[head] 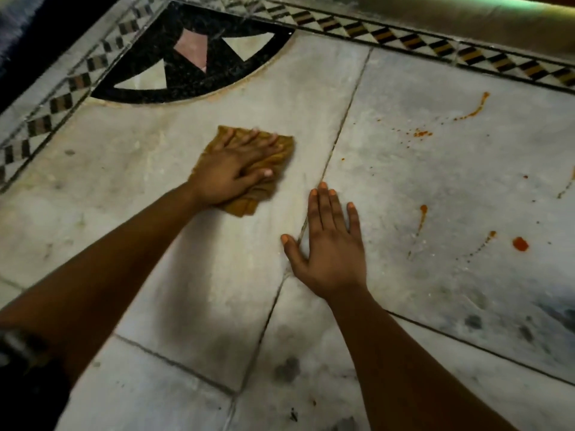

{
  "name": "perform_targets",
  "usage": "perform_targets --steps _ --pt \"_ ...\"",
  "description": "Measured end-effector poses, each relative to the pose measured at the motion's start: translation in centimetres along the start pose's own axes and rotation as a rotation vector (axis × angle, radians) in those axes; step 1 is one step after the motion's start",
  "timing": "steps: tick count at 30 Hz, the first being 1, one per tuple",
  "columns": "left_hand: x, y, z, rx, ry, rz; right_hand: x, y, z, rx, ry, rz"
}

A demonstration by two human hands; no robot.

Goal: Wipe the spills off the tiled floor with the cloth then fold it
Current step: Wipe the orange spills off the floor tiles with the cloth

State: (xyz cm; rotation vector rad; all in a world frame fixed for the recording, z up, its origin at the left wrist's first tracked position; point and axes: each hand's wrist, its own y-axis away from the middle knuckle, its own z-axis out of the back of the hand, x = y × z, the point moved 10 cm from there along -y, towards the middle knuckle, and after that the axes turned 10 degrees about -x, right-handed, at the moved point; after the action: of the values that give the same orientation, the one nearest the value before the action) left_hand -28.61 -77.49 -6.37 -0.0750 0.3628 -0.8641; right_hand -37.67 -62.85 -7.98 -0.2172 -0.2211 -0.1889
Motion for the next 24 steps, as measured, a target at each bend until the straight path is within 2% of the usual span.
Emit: perform_targets --steps 4,6,10,13,15,17,19,22,24 --pt "5.7 -1.7 1.1 -0.068 -0.062 0.286 0.1 0.2 -0.2 -0.008 0.001 0.012" --pt "5.5 -2.5 0.5 -0.083 -0.074 0.361 0.1 0.2 -0.2 -0.014 0.0 0.019" --pt "1.1 0.9 -0.4 -0.055 0.0 0.282 0.0 0.1 -0.4 -0.004 0.013 0.032" --pt "-2.0 7.2 1.0 -0.128 -0.009 0.195 0.2 0.4 -0.5 0.02 0.021 0.044" --pt "-1.1 10.9 2.2 -0.167 -0.095 0.258 -0.1 0.3 -0.6 0.039 0.031 0.039" --pt "1.6 12.6 3.0 -0.147 -0.192 0.444 -0.2 0.4 -0.6 0.048 0.043 0.04" --pt "2.1 12.8 3.4 -0.137 -0.236 0.542 0.1 0.4 -0.6 0.057 0.055 0.038" --pt "-1.3 13.5 4.3 -0.169 -0.266 0.471 0.1 0.1 -0.8 0.155 0.048 0.002" --pt "-3.9 15.4 5.2 -0.157 -0.307 0.447 0.3 0.2 -0.4 0.29 0.023 -0.039"
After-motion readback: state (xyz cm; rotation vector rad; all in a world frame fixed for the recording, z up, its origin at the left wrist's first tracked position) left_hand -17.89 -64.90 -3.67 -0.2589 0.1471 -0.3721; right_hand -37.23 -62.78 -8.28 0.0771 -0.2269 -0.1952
